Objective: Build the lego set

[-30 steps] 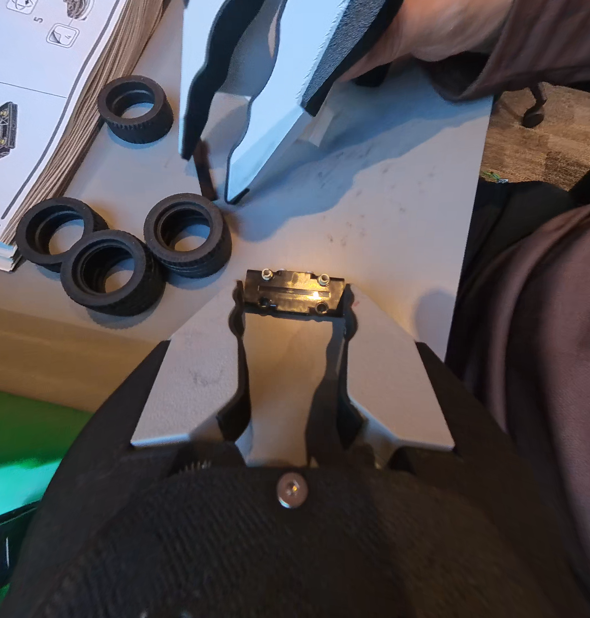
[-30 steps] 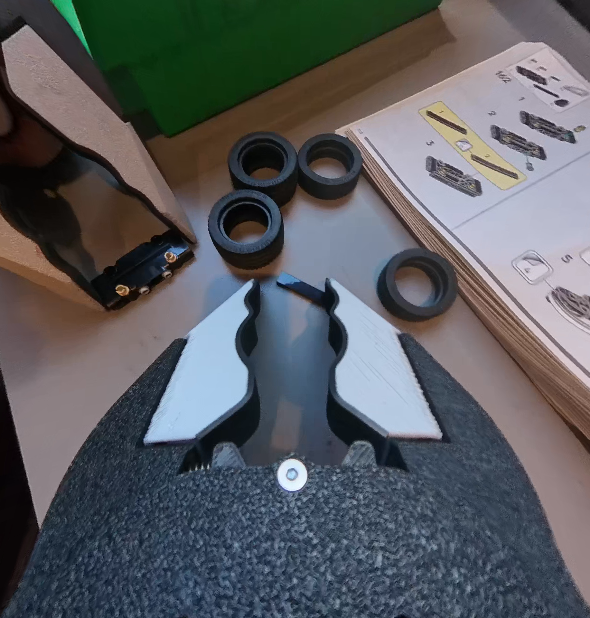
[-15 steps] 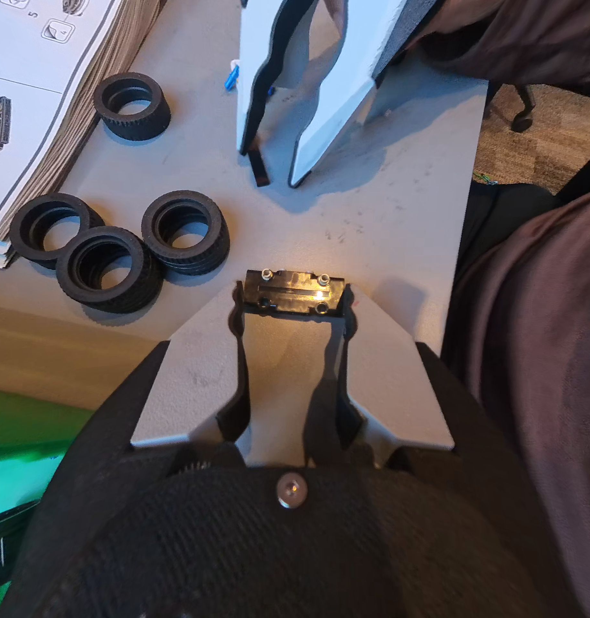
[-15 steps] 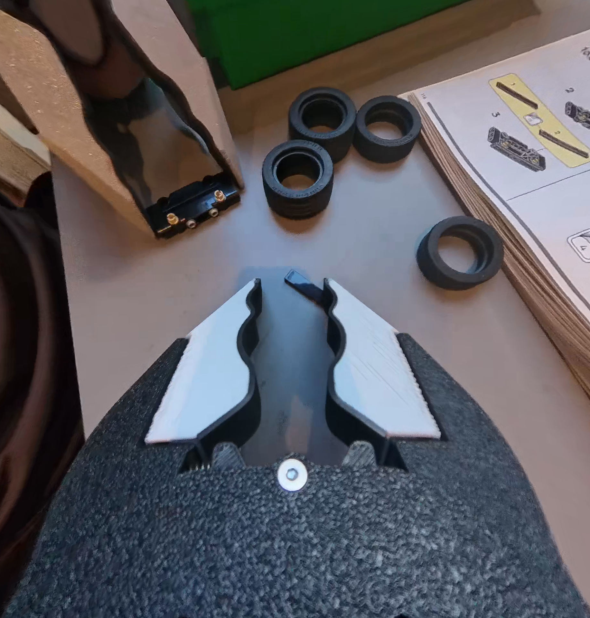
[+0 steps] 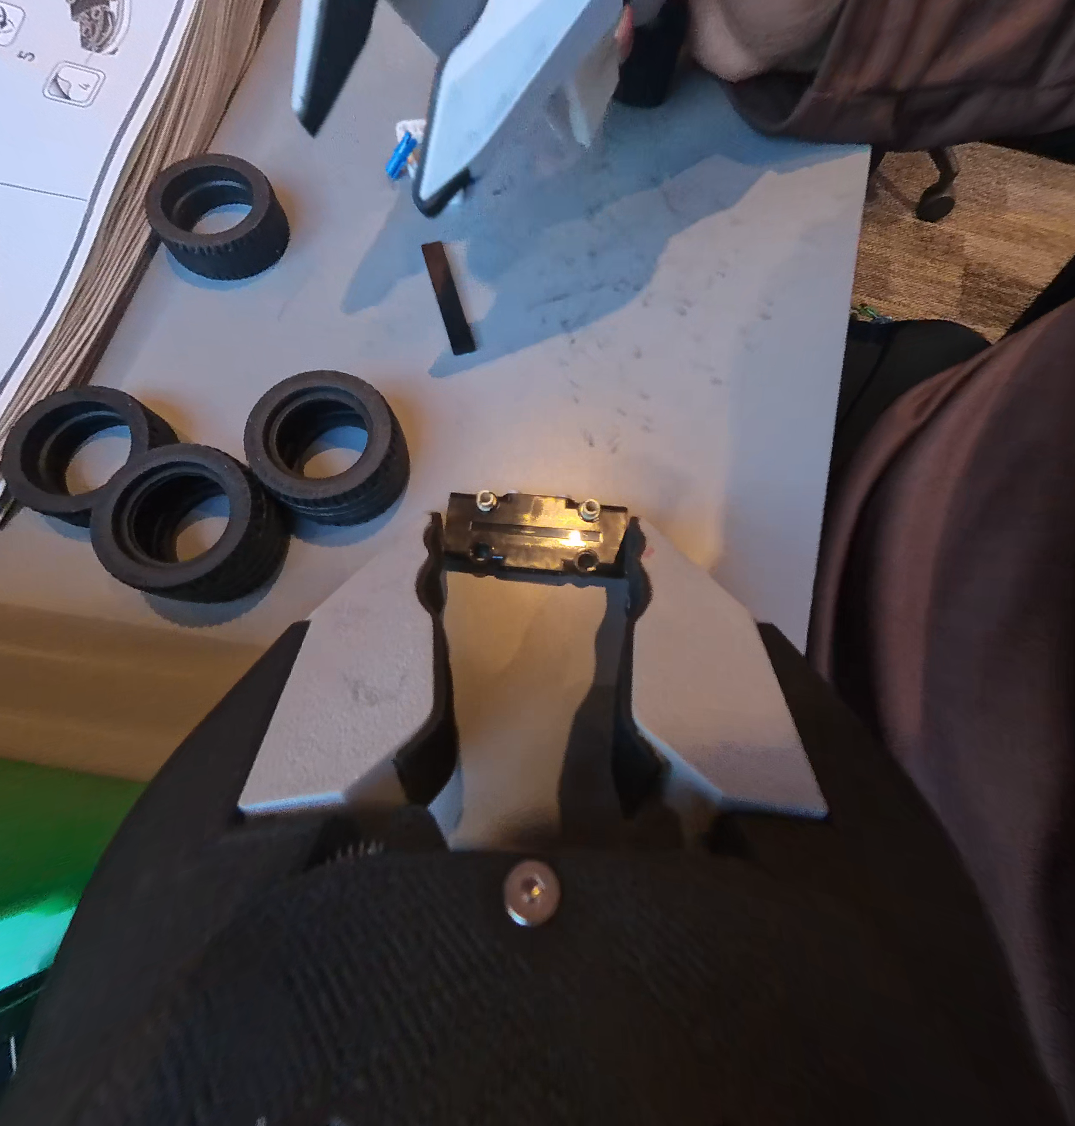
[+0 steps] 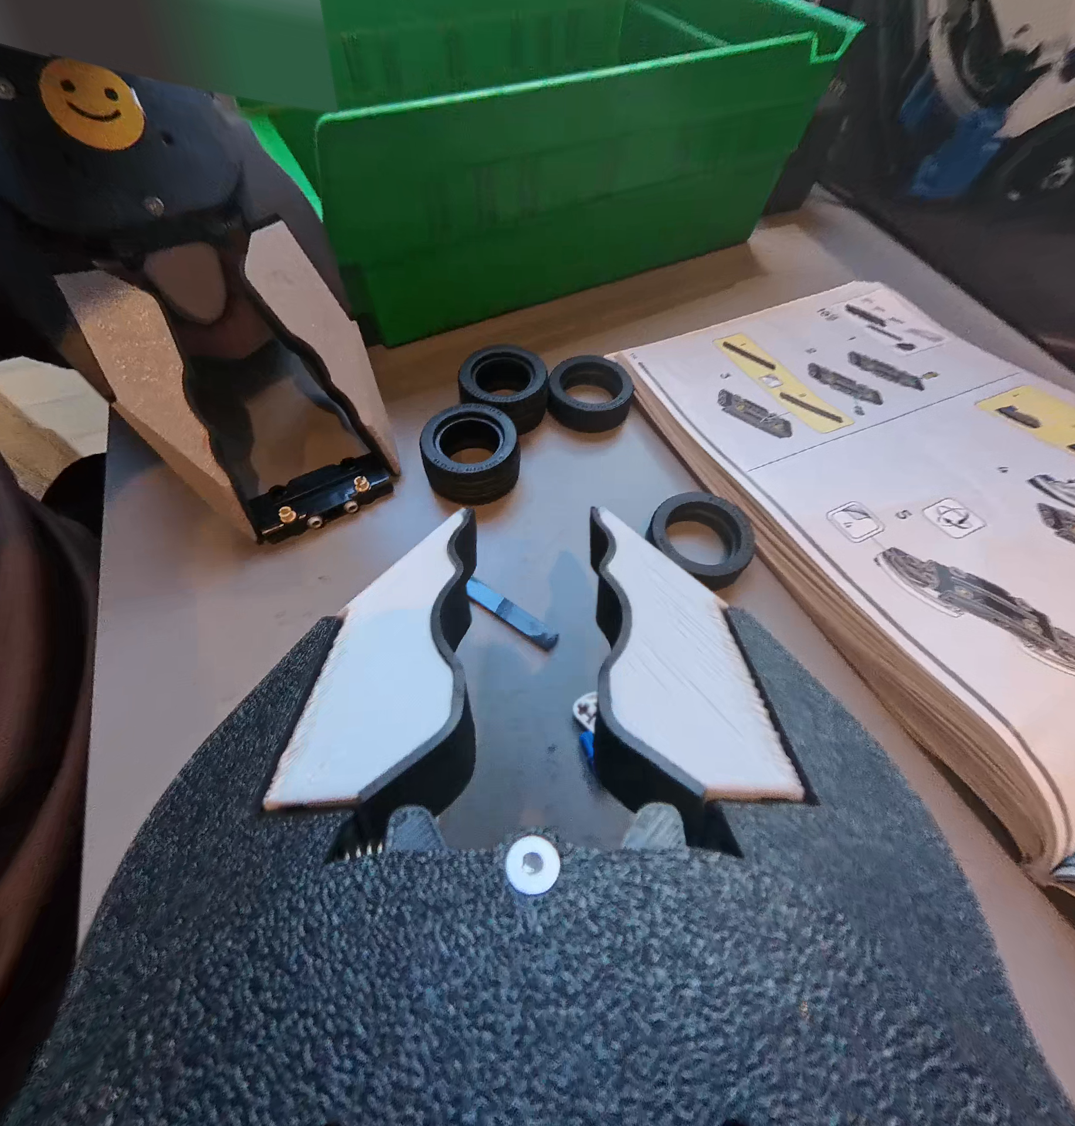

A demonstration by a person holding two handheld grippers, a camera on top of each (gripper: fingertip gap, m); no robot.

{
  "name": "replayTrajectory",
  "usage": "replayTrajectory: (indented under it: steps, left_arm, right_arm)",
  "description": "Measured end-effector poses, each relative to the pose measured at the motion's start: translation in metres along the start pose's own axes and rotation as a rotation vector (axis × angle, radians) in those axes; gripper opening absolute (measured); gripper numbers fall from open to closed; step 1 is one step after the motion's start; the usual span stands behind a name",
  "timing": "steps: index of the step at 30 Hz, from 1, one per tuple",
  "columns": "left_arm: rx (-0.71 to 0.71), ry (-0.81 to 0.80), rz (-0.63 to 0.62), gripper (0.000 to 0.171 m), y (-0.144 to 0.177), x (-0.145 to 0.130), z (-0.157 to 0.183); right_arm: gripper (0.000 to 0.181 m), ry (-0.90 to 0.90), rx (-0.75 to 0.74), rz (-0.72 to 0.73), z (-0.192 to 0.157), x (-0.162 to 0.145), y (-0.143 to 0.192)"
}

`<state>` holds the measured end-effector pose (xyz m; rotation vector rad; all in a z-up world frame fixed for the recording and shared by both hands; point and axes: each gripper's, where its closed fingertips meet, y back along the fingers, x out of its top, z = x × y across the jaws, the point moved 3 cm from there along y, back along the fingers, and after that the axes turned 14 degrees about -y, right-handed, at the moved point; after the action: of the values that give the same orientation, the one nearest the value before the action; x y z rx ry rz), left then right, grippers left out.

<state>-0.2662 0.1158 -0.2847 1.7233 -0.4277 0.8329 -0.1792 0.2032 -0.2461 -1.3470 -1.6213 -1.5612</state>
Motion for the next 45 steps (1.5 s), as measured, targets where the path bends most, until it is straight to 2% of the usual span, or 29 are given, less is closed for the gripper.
replayTrajectory:
  steps: [3, 6, 16, 19, 22, 29, 32, 33, 34, 35, 37, 38, 39, 40, 41, 45]
  left_arm:
    - [-0.011, -0.01, 0.003, 0.059, 0.0, 0.001, 0.002]
    - [0.011, -0.014, 0.01, 0.077, 0.001, 0.001, 0.0]
    - [0.111, -0.041, 0.038, 0.09, 0.007, 0.004, -0.005]
    - [0.173, -0.037, 0.069, 0.096, 0.014, 0.006, -0.006]
    - [0.241, -0.037, 0.071, 0.096, 0.022, 0.003, -0.004]
    - [0.519, -0.092, 0.096, 0.095, 0.049, 0.001, -0.002]
    - [0.601, -0.095, 0.092, 0.091, 0.058, -0.003, -0.004]
    - [0.612, -0.093, 0.096, 0.083, 0.061, -0.004, -0.005]
    - [0.617, -0.098, 0.105, 0.064, 0.063, -0.004, -0.005]
    - [0.638, -0.11, 0.117, 0.055, 0.067, -0.005, -0.006]
    - [0.703, -0.128, 0.107, 0.053, 0.073, -0.008, -0.013]
    - [0.715, -0.13, 0.09, 0.049, 0.073, -0.01, -0.016]
    - [0.726, -0.129, 0.069, 0.035, 0.072, -0.012, -0.019]
    - [0.767, -0.132, 0.038, 0.013, 0.072, -0.015, -0.024]
    - [0.836, -0.148, -0.004, 0.002, 0.074, -0.017, -0.03]
    - [1.009, -0.319, -0.133, 0.0, 0.071, -0.018, -0.033]
  right_arm:
    - [0.036, 0.0, -0.027, 0.049, 0.004, 0.005, 0.005]
    - [0.036, -0.01, -0.035, 0.074, 0.007, 0.008, 0.009]
    - [0.036, -0.049, -0.073, 0.129, 0.008, 0.013, 0.021]
    - [0.036, -0.062, -0.056, 0.188, -0.007, 0.024, 0.037]
    - [0.042, 0.018, -0.151, 0.205, -0.019, 0.027, 0.06]
    - [0.047, 0.017, -0.285, 0.188, -0.047, -0.011, 0.126]
    - [0.048, 0.009, -0.351, 0.243, -0.053, -0.011, 0.164]
    - [0.048, 0.01, -0.4, 0.278, -0.051, -0.009, 0.18]
    - [0.05, 0.012, -0.456, 0.33, -0.048, -0.006, 0.199]
    - [0.048, 0.015, -0.494, 0.39, -0.046, -0.002, 0.218]
    - [0.029, 0.016, -0.558, 0.48, -0.038, 0.001, 0.255]
    - [0.017, 0.01, -0.614, 0.506, -0.028, -0.001, 0.274]
    - [0.011, -0.004, -0.691, 0.521, -0.013, -0.005, 0.294]
    - [0.012, -0.025, -0.771, 0.532, 0.005, -0.011, 0.314]
    - [0.012, -0.044, -0.84, 0.547, 0.022, -0.018, 0.335]
    - [0.001, -0.022, -1.034, 0.629, 0.091, -0.042, 0.401]
